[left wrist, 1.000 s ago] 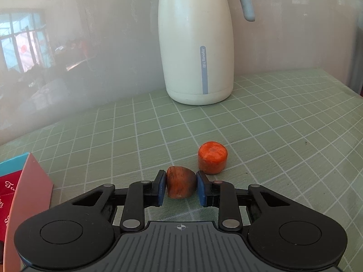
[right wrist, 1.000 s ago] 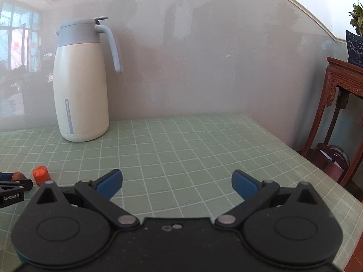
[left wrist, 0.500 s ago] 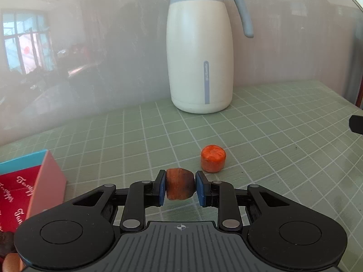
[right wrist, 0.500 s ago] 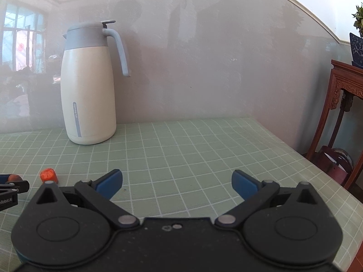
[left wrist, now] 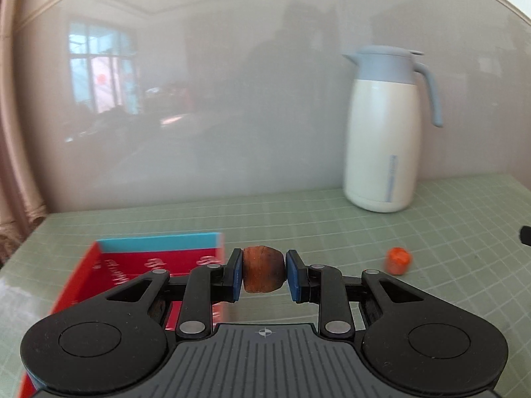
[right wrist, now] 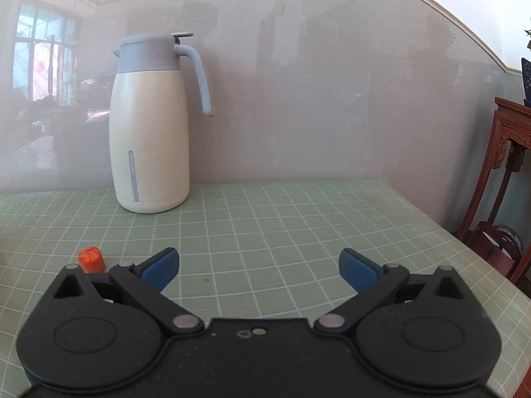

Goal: Organize fruits
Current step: 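Carry the date with the left tool into the red box and release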

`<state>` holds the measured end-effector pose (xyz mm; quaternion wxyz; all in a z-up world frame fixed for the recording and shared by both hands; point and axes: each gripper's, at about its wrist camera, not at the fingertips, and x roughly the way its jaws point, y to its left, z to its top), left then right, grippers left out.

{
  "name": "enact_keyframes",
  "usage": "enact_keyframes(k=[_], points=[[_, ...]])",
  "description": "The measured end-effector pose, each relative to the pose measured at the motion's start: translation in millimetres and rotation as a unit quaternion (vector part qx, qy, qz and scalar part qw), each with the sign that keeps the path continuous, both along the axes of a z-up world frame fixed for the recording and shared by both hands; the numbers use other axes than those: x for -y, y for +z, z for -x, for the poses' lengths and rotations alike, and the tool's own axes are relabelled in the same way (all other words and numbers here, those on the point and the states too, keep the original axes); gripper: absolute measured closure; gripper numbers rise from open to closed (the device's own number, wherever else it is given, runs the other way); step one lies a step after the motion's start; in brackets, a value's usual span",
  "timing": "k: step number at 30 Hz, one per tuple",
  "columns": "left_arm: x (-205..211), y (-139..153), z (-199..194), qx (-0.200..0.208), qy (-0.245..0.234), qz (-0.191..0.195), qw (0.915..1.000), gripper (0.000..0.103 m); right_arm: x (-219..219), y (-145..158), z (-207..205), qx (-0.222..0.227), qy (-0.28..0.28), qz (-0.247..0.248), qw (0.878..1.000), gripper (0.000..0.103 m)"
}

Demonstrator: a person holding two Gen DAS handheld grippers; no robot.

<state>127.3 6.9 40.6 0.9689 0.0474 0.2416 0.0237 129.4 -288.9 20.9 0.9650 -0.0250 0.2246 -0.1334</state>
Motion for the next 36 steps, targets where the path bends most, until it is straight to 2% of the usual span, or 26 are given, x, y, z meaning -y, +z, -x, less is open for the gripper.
enact_keyframes(k=[10,16,23,29,32,36], points=[[-83,-20,8,-0.023,0.118,0.011,0.9927,0.075,-30,2,-5,0.002,0.027,0.013,1.0,0.0],[-114,-32,0,-0.048,0.156,0.02,0.9864,0.075,-46,1,-10,-0.001,0.041,0.018,0.999,0.0],[-130,-42,0,-0.064,0.177,0.036,0.9815,0.075,-61,3,-15,0.002,0.053,0.018,0.998,0.0],[-134,-31,0,-0.06,0.187,0.041,0.9797,0.075,-73,4,-18,0.005,0.066,0.019,0.998,0.0],[-134,-25,3,-0.055,0.187,0.037,0.9801,0.067,-78,4,-19,0.005,0.07,0.019,0.997,0.0],[-134,-20,11,-0.051,0.182,0.034,0.9815,0.064,-83,4,-19,0.006,0.075,0.017,0.997,0.0]])
